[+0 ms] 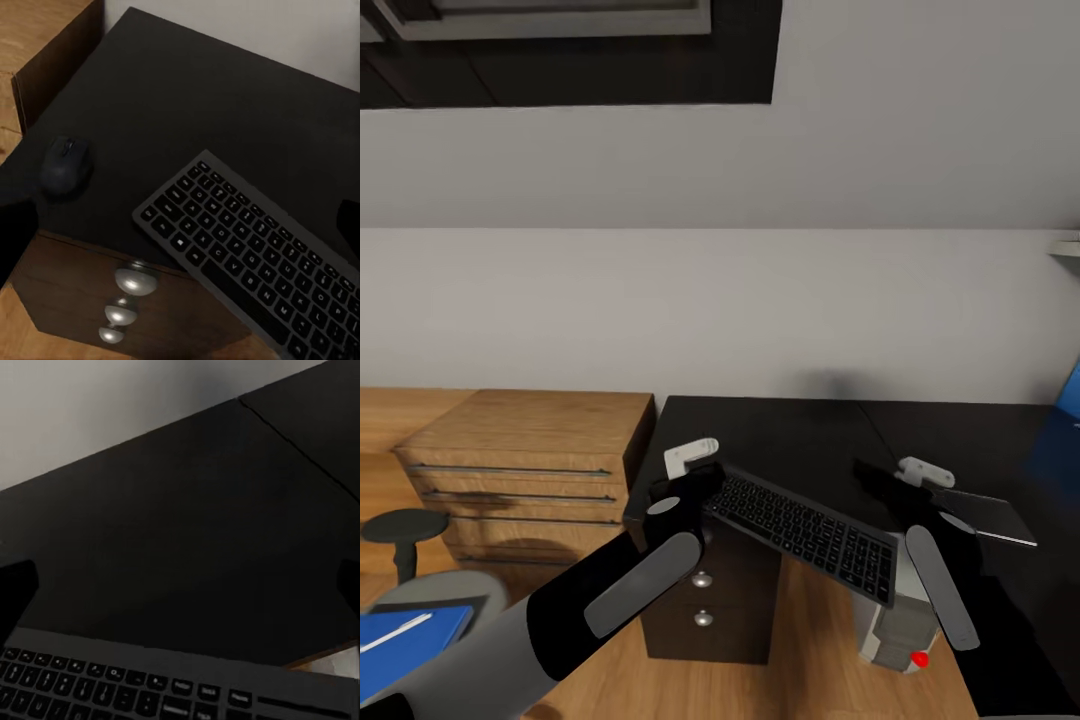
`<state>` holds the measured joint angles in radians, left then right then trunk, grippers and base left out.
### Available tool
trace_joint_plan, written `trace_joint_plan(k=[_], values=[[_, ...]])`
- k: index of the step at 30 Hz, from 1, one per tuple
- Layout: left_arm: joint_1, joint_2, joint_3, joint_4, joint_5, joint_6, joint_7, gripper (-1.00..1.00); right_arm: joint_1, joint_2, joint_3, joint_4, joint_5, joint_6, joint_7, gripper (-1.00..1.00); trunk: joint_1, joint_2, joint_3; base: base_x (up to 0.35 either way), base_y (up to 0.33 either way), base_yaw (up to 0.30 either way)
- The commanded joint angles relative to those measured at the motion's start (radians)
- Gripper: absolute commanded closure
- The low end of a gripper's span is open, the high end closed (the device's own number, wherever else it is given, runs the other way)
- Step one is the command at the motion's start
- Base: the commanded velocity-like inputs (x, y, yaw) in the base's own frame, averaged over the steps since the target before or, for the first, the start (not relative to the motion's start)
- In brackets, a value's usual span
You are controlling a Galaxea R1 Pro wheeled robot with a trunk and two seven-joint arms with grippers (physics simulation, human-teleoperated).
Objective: In the bedroom, organize the workspace by keeping the computer under the desk, ensuring the monitor is on the desk, placing the keyboard on the desk next to the monitor, placing the mouse on the desk next to the keyboard, moving the folder from the swivel chair onto the desk next to the mouse, stacking the notebook on top of the folder with the pen on top of the notebook, and positioning the swivel chair next to the desk.
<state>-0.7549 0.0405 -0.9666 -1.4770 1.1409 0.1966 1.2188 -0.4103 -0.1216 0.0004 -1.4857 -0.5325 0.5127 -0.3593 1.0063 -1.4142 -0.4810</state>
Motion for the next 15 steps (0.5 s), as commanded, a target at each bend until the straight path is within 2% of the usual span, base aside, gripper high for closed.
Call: trace_joint_plan(k=[1, 9, 10, 11, 15], values=[[-0.001, 0.001, -0.001, -0.002, 0.0, 0.01, 0.005, -1.0, -0.001, 0.0, 0.001, -0.002, -0.01, 0.003, -0.009, -1.0, -0.001, -0.001, -0.001, -0.291, 0.15, 0.0], [-0.001, 0.001, -0.001, -0.003, 0.0, 0.01, 0.004, -1.0, -0.001, 0.001, 0.001, -0.002, -0.013, -0.002, -0.007, -1.0, -0.001, -0.001, -0.003, -0.282, 0.179, 0.0], [-0.001, 0.001, -0.002, -0.004, 0.0, 0.01, 0.004, -1.0, -0.001, 0.001, 0.001, -0.002, -0.016, -0.002, -0.006, -1.0, -0.001, -0.001, -0.003, -0.23, 0.25, 0.0], [-0.001, 0.0, -0.003, -0.005, 0.0, 0.01, 0.003, -1.0, -0.001, 0.0, -0.002, -0.002, -0.036, -0.002, -0.006, -1.0, -0.001, -0.001, -0.003, -0.201, 0.282, 0.0], [-0.001, -0.001, -0.003, -0.005, 0.0, 0.01, 0.002, -1.0, -0.001, -0.002, -0.004, 0.0, -0.047, -0.003, -0.006, -1.0, -0.001, -0.001, -0.004, -0.238, 0.231, 0.0]])
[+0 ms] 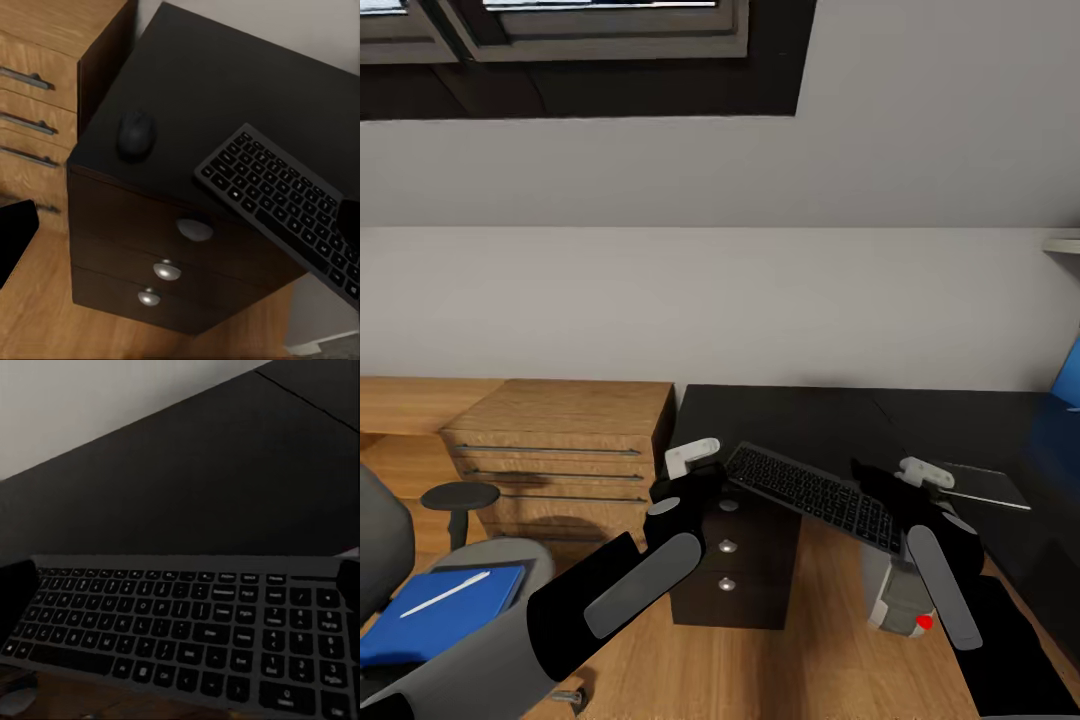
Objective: In the bedroom, organize the workspace by keeping the computer under the desk, ensuring the monitor is on the desk, placing the keyboard on the desk next to the monitor, placing the mouse on the desk next to the keyboard, moving the folder from the swivel chair onto the desk next to the mouse, stacking the notebook on top of the folder with the pen on top of the notebook, and positioning the swivel chair next to the desk.
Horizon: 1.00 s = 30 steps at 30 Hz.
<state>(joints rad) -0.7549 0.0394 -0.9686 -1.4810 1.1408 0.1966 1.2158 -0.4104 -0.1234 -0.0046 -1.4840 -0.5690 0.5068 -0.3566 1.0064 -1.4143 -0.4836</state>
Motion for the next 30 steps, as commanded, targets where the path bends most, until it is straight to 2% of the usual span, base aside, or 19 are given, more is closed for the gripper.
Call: trace_joint_plan(k=[1, 10, 12, 13, 16, 18, 20, 21, 25, 29, 30], values=[[-0.001, 0.001, -0.002, -0.001, 0.001, 0.01, 0.005, -1.0, -0.001, -0.001, 0.0, -0.001, -0.012, 0.003, -0.008, -1.0, -0.001, -0.001, -0.001, -0.307, 0.081, 0.0], [-0.001, 0.001, -0.001, -0.002, 0.001, 0.01, 0.005, -1.0, -0.001, -0.002, -0.019, 0.021, -0.014, 0.002, -0.007, -1.0, -0.001, -0.001, -0.001, -0.225, 0.03, 0.0], [-0.001, 0.001, -0.001, -0.004, 0.001, 0.01, 0.005, -1.0, -0.001, -0.001, -0.038, 0.031, -0.015, 0.002, -0.007, -1.0, -0.001, -0.001, -0.001, -0.065, 0.006, 0.0], [-0.001, 0.001, -0.001, -0.01, 0.001, 0.01, 0.006, -1.0, -0.001, -0.001, -0.066, 0.039, -0.017, 0.002, -0.006, -1.0, -0.001, -0.001, -0.001, -0.037, 0.004, 0.0], [-0.001, 0.002, 0.0, -0.017, 0.001, 0.01, 0.006, -1.0, -0.001, 0.0, -0.114, 0.045, -0.03, 0.003, -0.005, -1.0, -0.001, -0.001, -0.001, -0.024, 0.002, 0.0], [-0.001, 0.003, 0.0, -0.022, 0.001, 0.01, 0.007, -1.0, -0.001, 0.0, -0.151, 0.049, -0.059, 0.005, -0.005, -1.0, -0.001, -0.001, -0.001, -0.011, 0.001, 0.0], [-0.001, 0.003, 0.0, -0.023, 0.001, 0.01, 0.007, -1.0, -0.001, -0.001, -0.167, 0.054, -0.084, 0.006, -0.004, -1.0, -0.001, -0.001, -0.001, -0.007, 0.001, 0.0], [-0.001, 0.003, 0.001, -0.025, 0.001, 0.01, 0.007, -1.0, -0.001, -0.003, -0.176, 0.064, -0.112, 0.007, -0.004, -1.0, -0.001, -0.001, -0.001, -0.004, 0.0, 0.0], [-0.001, 0.003, 0.001, -0.026, 0.001, 0.01, 0.007, -1.0, -0.001, -0.006, -0.19, 0.096, -0.171, 0.009, -0.004, -1.0, -0.001, -0.001, -0.001, -0.002, 0.0, 0.0], [-0.001, 0.004, 0.001, -0.027, 0.001, 0.01, 0.007, -1.0, -0.001, -0.008, -0.207, 0.132, -0.201, 0.01, 0.001, -1.0, -0.001, -0.001, -0.001, 0.0, 0.0, 0.0], [-0.001, 0.004, 0.001, -0.027, 0.001, 0.01, 0.007, -1.0, -0.001, -0.008, -0.222, 0.144, -0.208, 0.01, 0.013, -1.0, -0.001, -0.001, -0.001, 0.0, 0.0, 0.0]])
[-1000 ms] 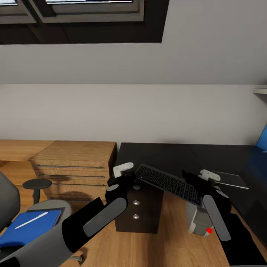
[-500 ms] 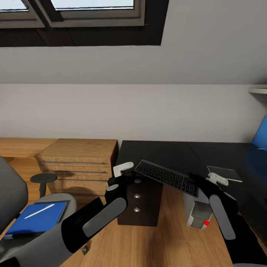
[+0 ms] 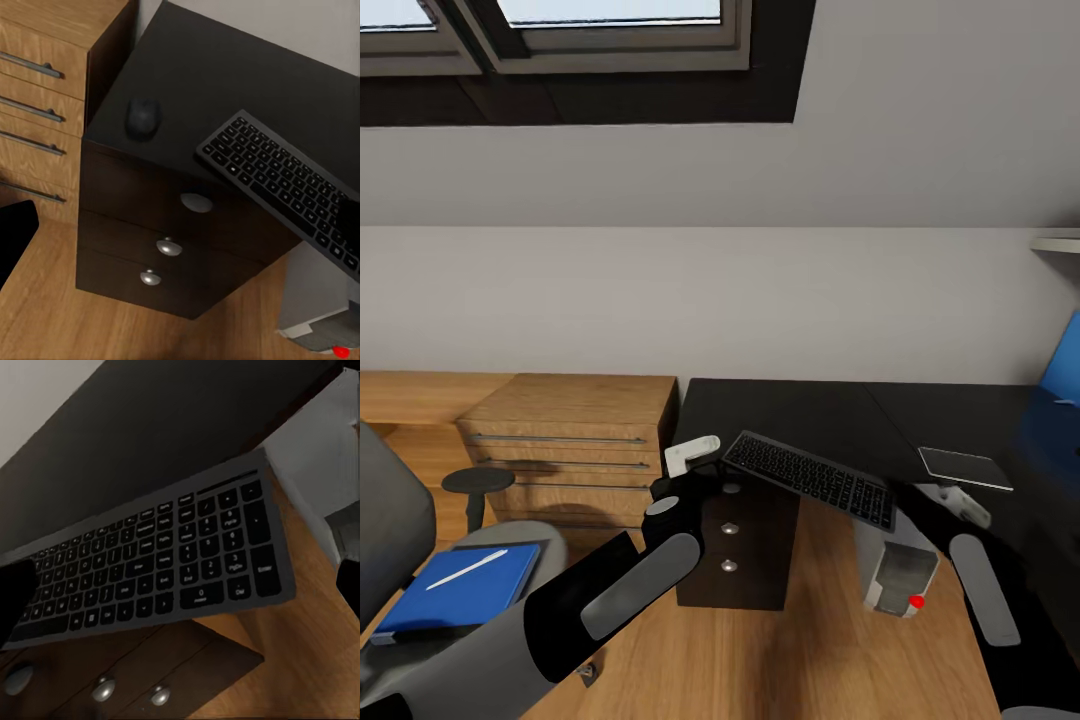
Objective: In the bedroom, organize the workspace by keeping the computer under the desk, ensuring the monitor is on the desk, placing the keyboard on the desk next to the monitor, placing the mouse on the desk next to the keyboard, moving the folder from the swivel chair onto the desk next to the mouse, stacking the notebook on top of the folder with the pen on top of the notebook, and positioning the swivel chair next to the desk.
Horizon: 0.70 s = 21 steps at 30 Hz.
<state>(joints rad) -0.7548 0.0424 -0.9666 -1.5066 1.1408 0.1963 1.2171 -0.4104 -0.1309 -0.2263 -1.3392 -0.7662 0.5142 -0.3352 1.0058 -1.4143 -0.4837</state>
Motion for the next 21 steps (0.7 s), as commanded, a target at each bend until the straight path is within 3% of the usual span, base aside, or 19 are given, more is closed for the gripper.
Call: trace_joint_plan(k=[1, 4, 10, 13, 15, 16, 21], values=[[-0.001, 0.001, -0.001, -0.001, 0.001, 0.011, 0.006, -1.0, -0.001, 0.0, -0.012, 0.004, -0.014, 0.003, 0.007, -1.0, 0.0, -0.001, -0.001, 0.0, 0.0, 0.0], [-0.001, 0.001, -0.001, -0.001, 0.001, 0.011, 0.006, -1.0, -0.001, -0.001, -0.054, 0.012, -0.019, 0.012, 0.069, -1.0, 0.0, -0.001, -0.001, 0.0, 0.0, 0.0], [-0.001, 0.001, -0.001, -0.001, 0.001, 0.01, 0.006, -1.0, -0.002, -0.005, -0.102, 0.061, -0.025, 0.06, 0.118, -1.0, 0.0, -0.001, -0.001, 0.0, 0.0, 0.0], [-0.001, 0.001, -0.002, -0.001, 0.001, 0.011, 0.006, -1.0, -0.005, -0.031, -0.11, 0.105, -0.029, 0.08, 0.15, -1.0, 0.0, -0.001, -0.001, 0.0, 0.0, 0.0], [-0.001, 0.0, -0.003, -0.002, 0.001, 0.011, 0.006, -1.0, -0.012, -0.07, -0.114, 0.19, -0.031, 0.088, 0.196, -1.0, 0.0, -0.001, -0.001, 0.0, 0.0, 0.0], [-0.001, 0.0, -0.004, -0.002, 0.001, 0.011, 0.006, -1.0, -0.026, -0.09, -0.115, 0.237, -0.032, 0.09, 0.222, -1.0, 0.0, -0.001, -0.001, 0.0, 0.0, 0.0], [-0.001, -0.001, -0.007, -0.003, 0.002, 0.011, 0.004, -1.0, -0.107, -0.133, -0.116, 0.376, -0.033, 0.093, 0.308, -1.0, 0.0, -0.001, -0.001, 0.0, 0.0, 0.0]])
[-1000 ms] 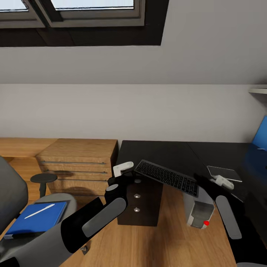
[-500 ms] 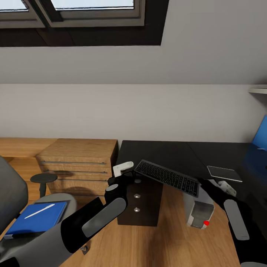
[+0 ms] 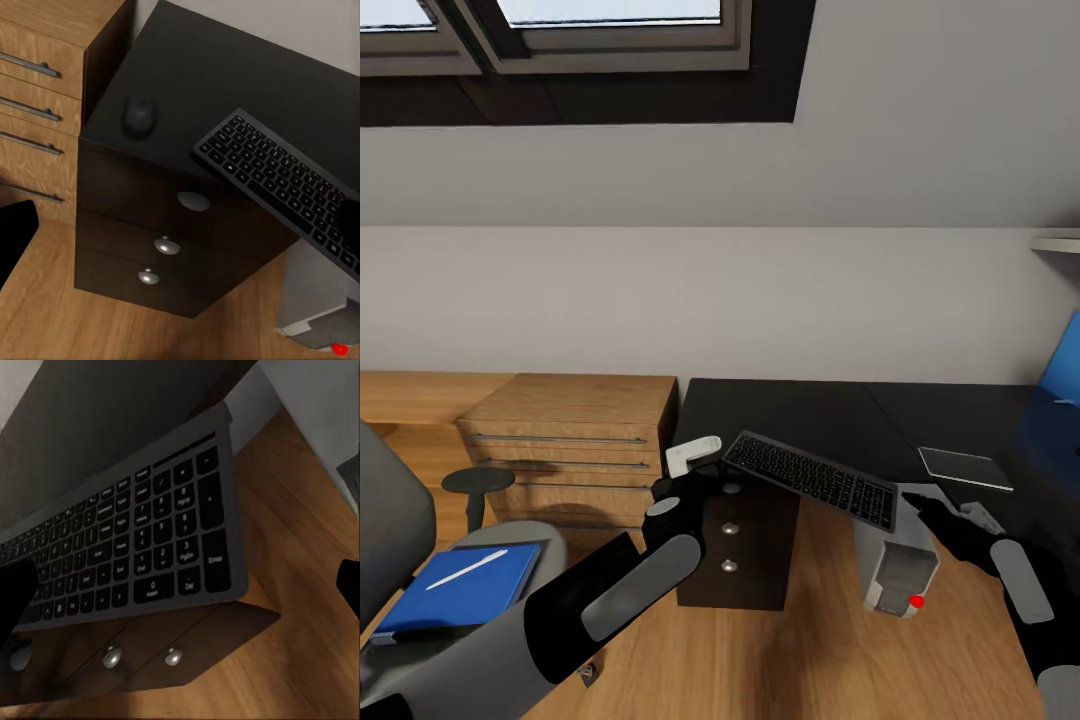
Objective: In the bedroom, organize the workspace by keeping the computer under the desk, ensuring the monitor is on the desk, placing the keyboard on the desk next to the monitor, placing the mouse on the desk next to the keyboard, moving the folder from the swivel chair onto the desk next to the mouse, stacking the notebook on top of the folder with the pen on top of the notebook, and positioning the swivel chair next to the desk.
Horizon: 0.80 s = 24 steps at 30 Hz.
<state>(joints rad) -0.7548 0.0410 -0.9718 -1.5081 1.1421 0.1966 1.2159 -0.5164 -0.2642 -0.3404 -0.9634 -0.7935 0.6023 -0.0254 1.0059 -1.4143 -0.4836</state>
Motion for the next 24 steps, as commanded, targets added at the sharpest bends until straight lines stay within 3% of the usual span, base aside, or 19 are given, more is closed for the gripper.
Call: trace_joint_plan(k=[1, 10, 13, 18, 20, 21, 24], values=[[-0.001, 0.001, -0.002, -0.002, 0.001, 0.011, 0.005, -1.0, -0.007, -0.002, -0.002, 0.01, -0.006, 0.006, 0.004, -1.0, 0.0, -0.001, -0.001, 0.0, 0.0, 0.0], [-0.001, 0.001, -0.002, -0.064, -0.001, 0.009, 0.005, -1.0, -0.049, -0.013, -0.003, 0.067, -0.008, 0.008, 0.029, -1.0, 0.0, -0.001, -0.001, 0.0, 0.0, 0.0], [-0.001, 0.001, -0.002, -0.077, -0.001, 0.009, 0.005, -1.0, -0.097, -0.016, -0.003, 0.131, -0.023, 0.008, 0.029, -1.0, 0.0, -0.001, -0.001, 0.0, 0.0, 0.0], [-0.001, 0.001, -0.001, -0.1, -0.001, 0.009, 0.005, -1.0, -0.188, -0.059, -0.003, 0.257, -0.062, 0.009, 0.036, -1.0, 0.0, -0.001, -0.001, 0.0, 0.0, 0.0], [-0.001, 0.001, -0.001, -0.105, -0.001, 0.009, 0.006, -1.0, -0.212, -0.074, -0.003, 0.285, -0.091, 0.012, 0.046, -1.0, 0.0, -0.001, -0.001, 0.0, 0.0, 0.0], [-0.001, 0.001, -0.002, -0.108, -0.001, 0.009, 0.006, -1.0, -0.227, -0.086, -0.002, 0.301, -0.131, 0.025, 0.063, -1.0, 0.004, -0.008, -0.004, 0.0, 0.0, 0.0], [-0.001, 0.001, -0.002, -0.108, -0.001, 0.008, 0.007, -1.0, -0.233, -0.091, -0.002, 0.312, -0.156, 0.043, 0.074, -1.0, 0.015, -0.029, -0.014, 0.0, 0.0, 0.0]])
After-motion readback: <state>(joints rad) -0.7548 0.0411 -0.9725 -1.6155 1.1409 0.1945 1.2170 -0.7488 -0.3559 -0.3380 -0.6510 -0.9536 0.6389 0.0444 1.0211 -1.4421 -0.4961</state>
